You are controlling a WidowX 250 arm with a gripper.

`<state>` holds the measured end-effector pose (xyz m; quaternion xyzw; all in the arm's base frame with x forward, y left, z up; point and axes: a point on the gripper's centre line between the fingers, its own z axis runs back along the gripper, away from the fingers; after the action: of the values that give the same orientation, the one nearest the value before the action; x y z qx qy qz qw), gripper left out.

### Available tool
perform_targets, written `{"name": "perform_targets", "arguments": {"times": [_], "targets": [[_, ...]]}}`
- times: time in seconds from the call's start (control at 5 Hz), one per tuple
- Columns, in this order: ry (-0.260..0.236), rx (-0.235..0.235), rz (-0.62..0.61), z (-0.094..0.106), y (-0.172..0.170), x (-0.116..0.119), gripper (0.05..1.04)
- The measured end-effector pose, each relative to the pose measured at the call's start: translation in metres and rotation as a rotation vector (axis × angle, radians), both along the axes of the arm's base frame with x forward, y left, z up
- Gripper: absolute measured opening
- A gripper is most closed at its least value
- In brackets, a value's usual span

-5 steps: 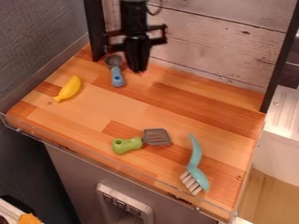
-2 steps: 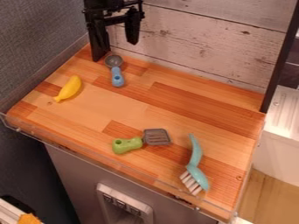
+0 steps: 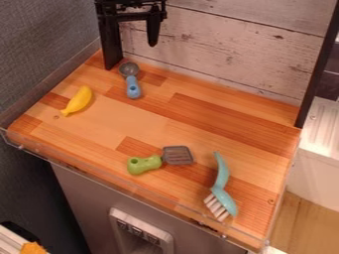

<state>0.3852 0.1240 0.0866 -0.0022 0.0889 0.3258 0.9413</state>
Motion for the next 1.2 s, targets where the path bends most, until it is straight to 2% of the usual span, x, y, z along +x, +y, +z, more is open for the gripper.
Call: {"name": "perform_targets", "arguments": {"times": [0.2,0.4,0.8,1.0,1.2], "targets": [[0.001,-0.005,-0.049,-0.013,0.001,0.003,0.995],[-0.001,-0.007,0.004,-0.030,0.000,0.004,0.994],[-0.003,-0.016,0.273,-0.070,-0.008,0.008,0.995],[-0.008,-0.017,0.349,-0.076,-0.009,0.009,0.937],[-0.014,-0.019,0.348,-0.078,-0.009,0.009,0.659]]}}
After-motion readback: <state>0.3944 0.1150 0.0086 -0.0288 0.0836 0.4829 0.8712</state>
